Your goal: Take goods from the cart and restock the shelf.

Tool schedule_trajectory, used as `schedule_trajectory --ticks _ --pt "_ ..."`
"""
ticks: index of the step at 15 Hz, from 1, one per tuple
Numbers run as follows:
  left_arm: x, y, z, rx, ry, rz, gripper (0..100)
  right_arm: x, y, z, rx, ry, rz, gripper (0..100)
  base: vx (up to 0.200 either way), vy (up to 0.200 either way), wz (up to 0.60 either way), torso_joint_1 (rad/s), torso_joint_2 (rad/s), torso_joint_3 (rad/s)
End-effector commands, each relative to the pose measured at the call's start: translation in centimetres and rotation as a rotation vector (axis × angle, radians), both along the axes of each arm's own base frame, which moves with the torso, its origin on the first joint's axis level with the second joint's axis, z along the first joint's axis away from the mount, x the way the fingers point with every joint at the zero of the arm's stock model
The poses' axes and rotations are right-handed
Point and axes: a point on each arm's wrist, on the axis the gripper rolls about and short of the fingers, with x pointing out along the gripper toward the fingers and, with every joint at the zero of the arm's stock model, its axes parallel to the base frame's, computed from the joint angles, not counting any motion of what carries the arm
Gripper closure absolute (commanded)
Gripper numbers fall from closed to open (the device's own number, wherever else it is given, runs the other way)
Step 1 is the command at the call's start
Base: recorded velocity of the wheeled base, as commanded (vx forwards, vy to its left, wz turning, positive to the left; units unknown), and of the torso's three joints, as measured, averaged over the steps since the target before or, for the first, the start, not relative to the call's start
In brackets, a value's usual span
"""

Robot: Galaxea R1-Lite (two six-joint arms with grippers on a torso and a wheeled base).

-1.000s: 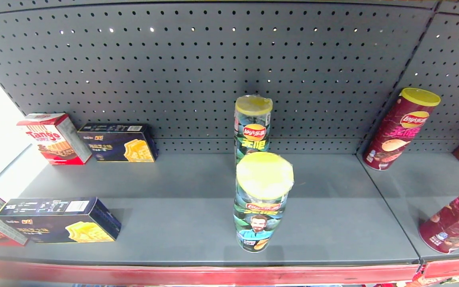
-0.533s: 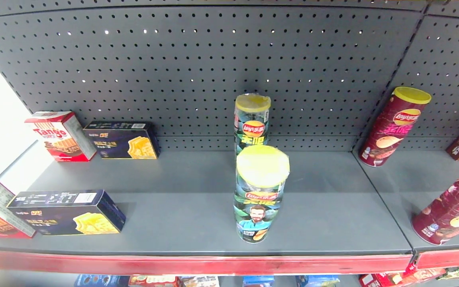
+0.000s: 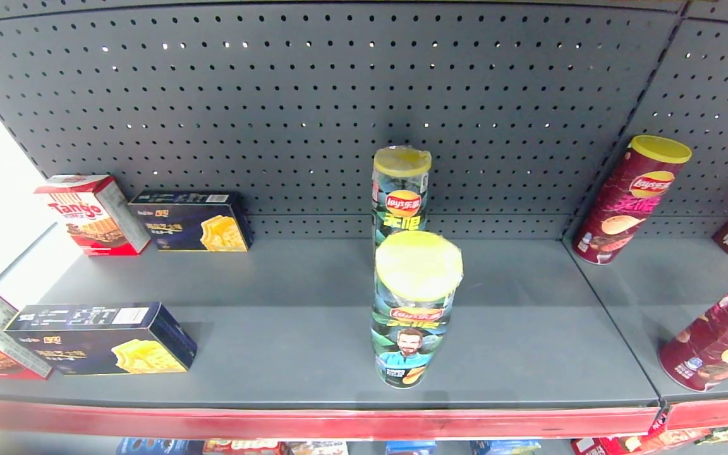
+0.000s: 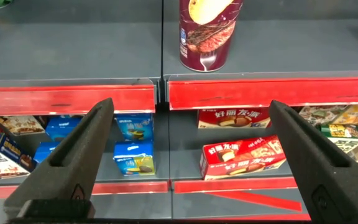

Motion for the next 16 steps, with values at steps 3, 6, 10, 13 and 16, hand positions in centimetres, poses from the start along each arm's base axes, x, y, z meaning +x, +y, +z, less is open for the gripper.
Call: schedule_trajectory --ticks 3,6,10,13,16 --pt "0.03 0.00 0.00 0.000 0.003 0.000 0 0.01 0.00 0.00 0.000 0.001 -0.001 0 0.000 0.000 0.00 0.000 0.00 0.000" --pt "0.03 0.00 0.00 0.000 0.003 0.000 0 0.01 0.00 0.00 0.000 0.001 -0.001 0 0.000 0.000 0.00 0.000 0.00 0.000" --pt "0.03 0.00 0.02 0.000 0.002 0.000 0 0.01 0.00 0.00 0.000 0.001 -0.001 0 0.000 0.000 0.00 0.000 0.00 0.000" --pt "0.03 0.01 -0.01 0.000 0.000 0.003 0 0.01 0.00 0.00 -0.002 0.001 -0.001 0 0.000 0.000 0.00 0.000 0.00 0.000" --pt "0.03 0.00 -0.01 0.000 0.000 0.002 0 0.01 0.00 0.00 0.000 0.001 -0.001 0 0.000 0.000 0.00 0.000 0.00 0.000"
